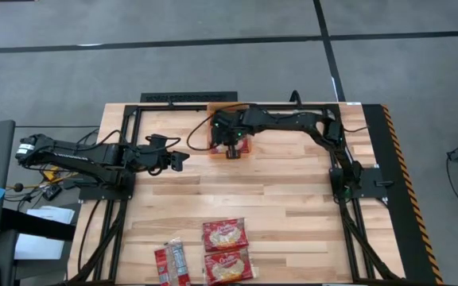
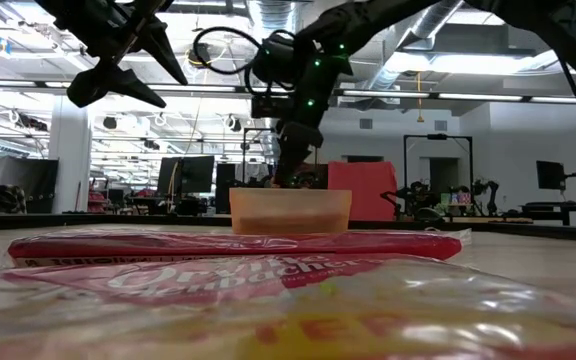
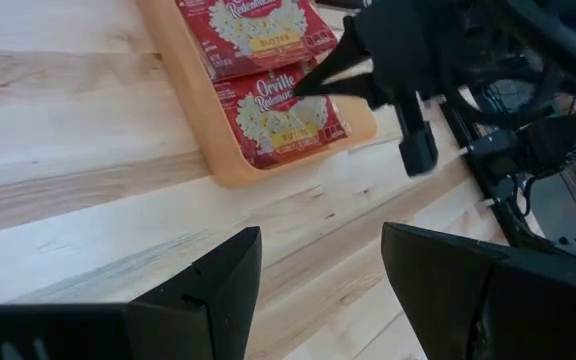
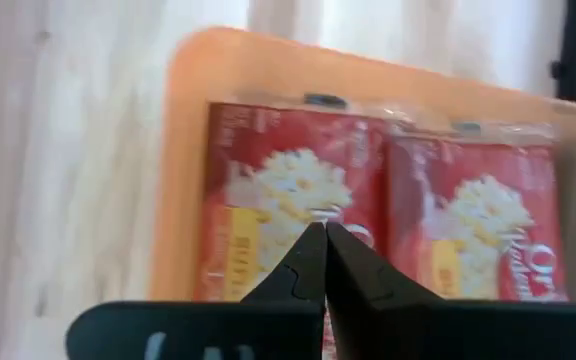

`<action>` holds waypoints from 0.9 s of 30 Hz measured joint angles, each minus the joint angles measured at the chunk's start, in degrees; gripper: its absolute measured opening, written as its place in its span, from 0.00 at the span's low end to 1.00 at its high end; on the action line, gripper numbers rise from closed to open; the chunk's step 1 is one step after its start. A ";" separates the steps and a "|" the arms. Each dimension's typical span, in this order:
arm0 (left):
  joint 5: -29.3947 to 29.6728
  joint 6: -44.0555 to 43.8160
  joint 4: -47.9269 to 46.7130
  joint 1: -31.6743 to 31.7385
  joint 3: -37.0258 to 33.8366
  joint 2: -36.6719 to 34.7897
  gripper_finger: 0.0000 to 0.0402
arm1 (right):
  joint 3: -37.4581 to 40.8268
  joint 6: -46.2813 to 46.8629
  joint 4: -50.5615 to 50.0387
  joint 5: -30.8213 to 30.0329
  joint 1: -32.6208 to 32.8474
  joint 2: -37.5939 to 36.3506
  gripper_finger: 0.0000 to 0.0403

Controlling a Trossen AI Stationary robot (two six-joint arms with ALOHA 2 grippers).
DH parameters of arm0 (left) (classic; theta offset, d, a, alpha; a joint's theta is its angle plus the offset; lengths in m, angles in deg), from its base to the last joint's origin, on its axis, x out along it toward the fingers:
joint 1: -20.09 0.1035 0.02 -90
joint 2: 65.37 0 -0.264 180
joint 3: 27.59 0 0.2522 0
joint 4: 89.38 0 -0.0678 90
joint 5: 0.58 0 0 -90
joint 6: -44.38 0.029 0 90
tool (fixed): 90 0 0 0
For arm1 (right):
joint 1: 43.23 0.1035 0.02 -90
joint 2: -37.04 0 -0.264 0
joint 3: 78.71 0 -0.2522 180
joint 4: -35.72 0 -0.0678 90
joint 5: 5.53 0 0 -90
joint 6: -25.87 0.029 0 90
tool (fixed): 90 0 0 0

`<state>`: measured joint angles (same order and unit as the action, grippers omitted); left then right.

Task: Sort popcorn bags into baskets
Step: Put the red popcorn bag into the orange bin

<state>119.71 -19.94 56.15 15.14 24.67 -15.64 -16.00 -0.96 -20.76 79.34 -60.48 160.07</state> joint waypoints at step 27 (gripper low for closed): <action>0.41 -0.46 -0.36 0.00 0.00 0.03 0.49 | 0.13 4.68 1.41 2.30 -2.82 1.34 0.06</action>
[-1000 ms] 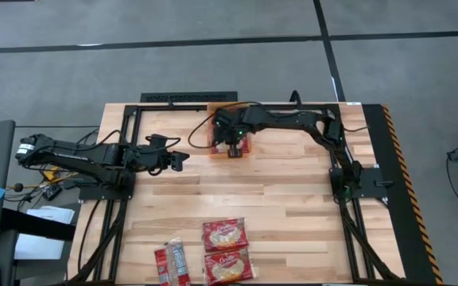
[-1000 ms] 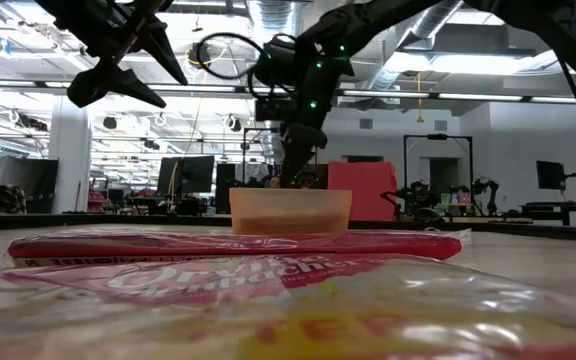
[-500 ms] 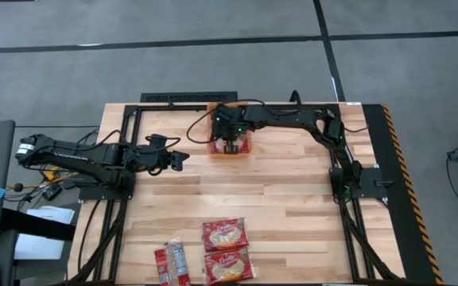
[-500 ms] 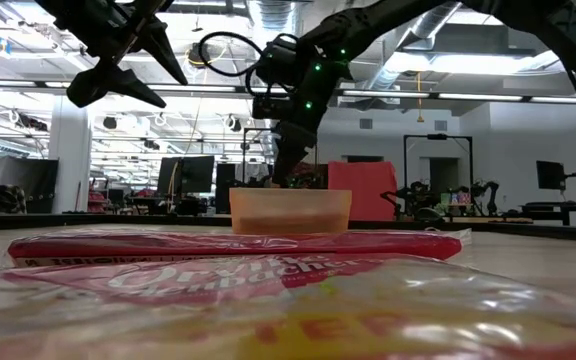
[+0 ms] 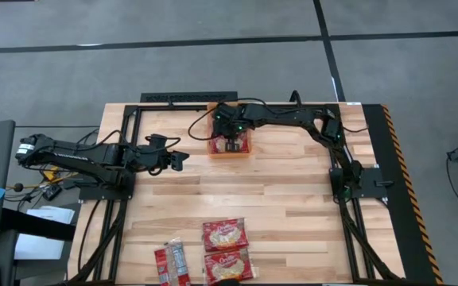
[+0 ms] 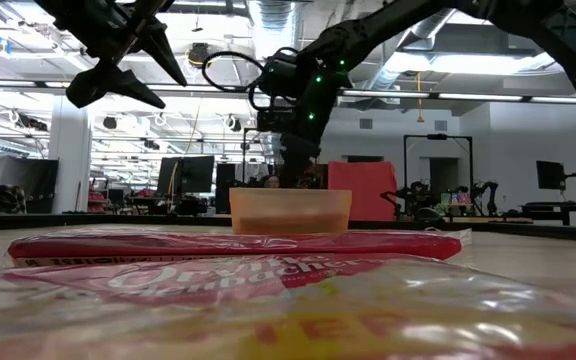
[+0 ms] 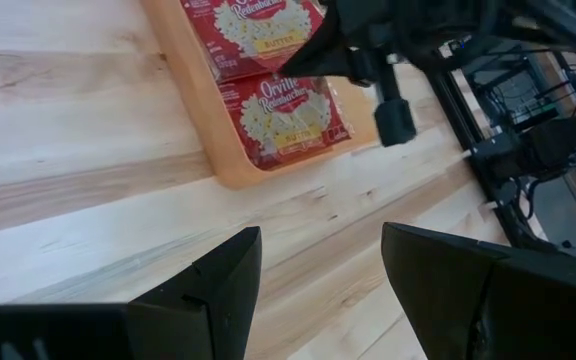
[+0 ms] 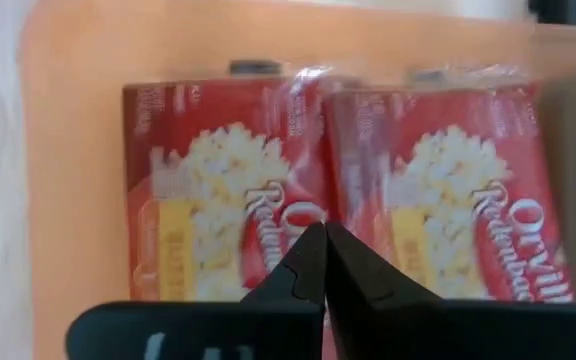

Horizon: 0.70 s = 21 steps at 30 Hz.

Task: Sort popcorn bags into baskets
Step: Put the red popcorn bag into the orange bin

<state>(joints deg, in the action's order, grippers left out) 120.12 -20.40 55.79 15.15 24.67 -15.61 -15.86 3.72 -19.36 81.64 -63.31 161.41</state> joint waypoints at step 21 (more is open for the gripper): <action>-0.02 0.44 -1.34 0.00 -0.02 0.02 0.49 | -0.09 -1.41 8.46 -3.30 -1.99 1.63 0.08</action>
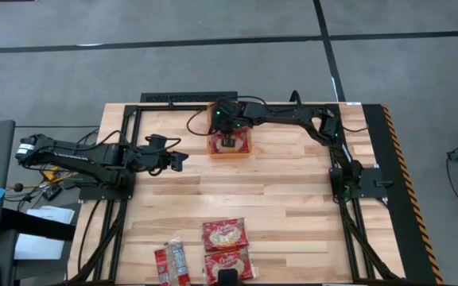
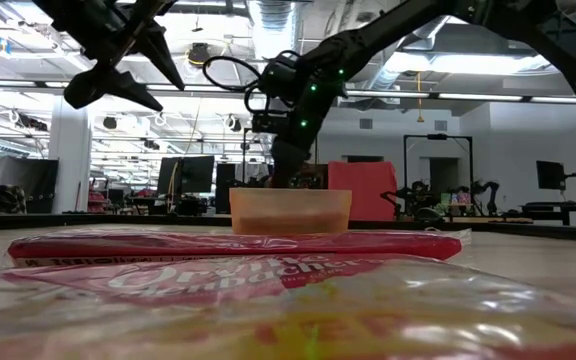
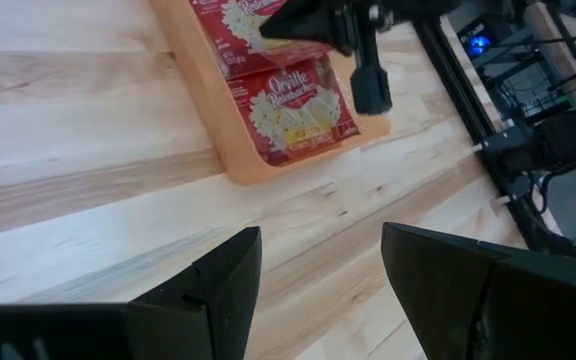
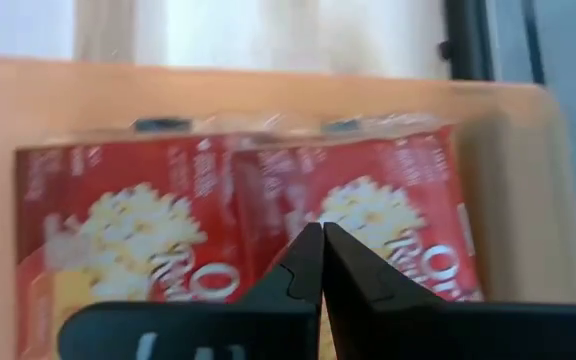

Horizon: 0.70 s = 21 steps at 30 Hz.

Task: Sort popcorn bags into baskets
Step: Put the red popcorn bag into the orange bin

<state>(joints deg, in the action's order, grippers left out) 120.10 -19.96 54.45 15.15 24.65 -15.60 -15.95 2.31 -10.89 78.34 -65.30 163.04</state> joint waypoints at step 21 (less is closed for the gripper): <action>0.08 -0.28 -2.46 0.08 0.00 0.00 0.49 | -0.06 -3.76 0.16 1.80 2.06 0.82 0.06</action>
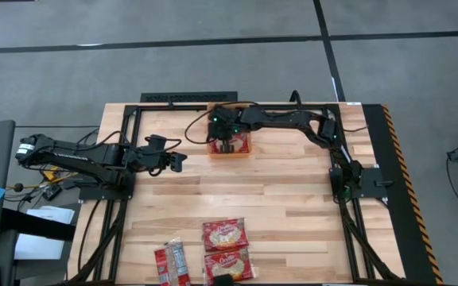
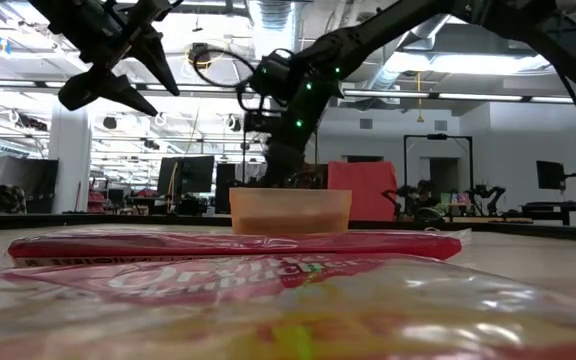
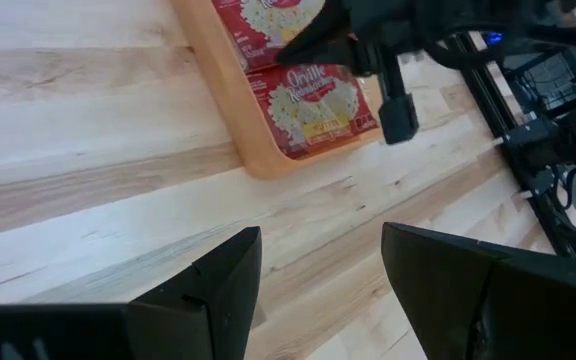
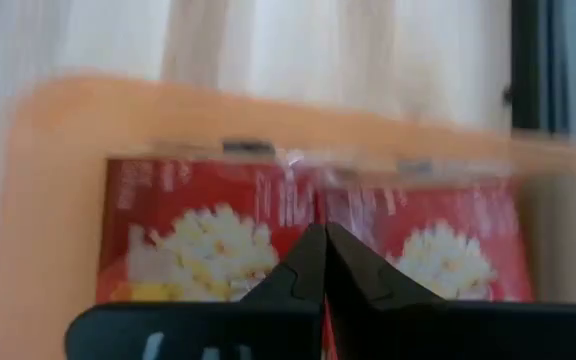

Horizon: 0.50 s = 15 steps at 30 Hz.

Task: Sort popcorn bags into baskets
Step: Put the red popcorn bag into the orange bin

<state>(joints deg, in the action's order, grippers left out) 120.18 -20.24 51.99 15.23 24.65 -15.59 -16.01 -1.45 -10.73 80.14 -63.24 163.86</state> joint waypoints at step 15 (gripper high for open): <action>-0.96 1.05 1.14 0.11 0.00 0.27 0.46 | 0.06 -2.60 -16.29 -0.15 -2.57 -6.42 0.02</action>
<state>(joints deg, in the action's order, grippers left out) 119.22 -19.19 53.13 15.34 24.65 -15.32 -15.95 -4.05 -27.02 79.99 -65.81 157.44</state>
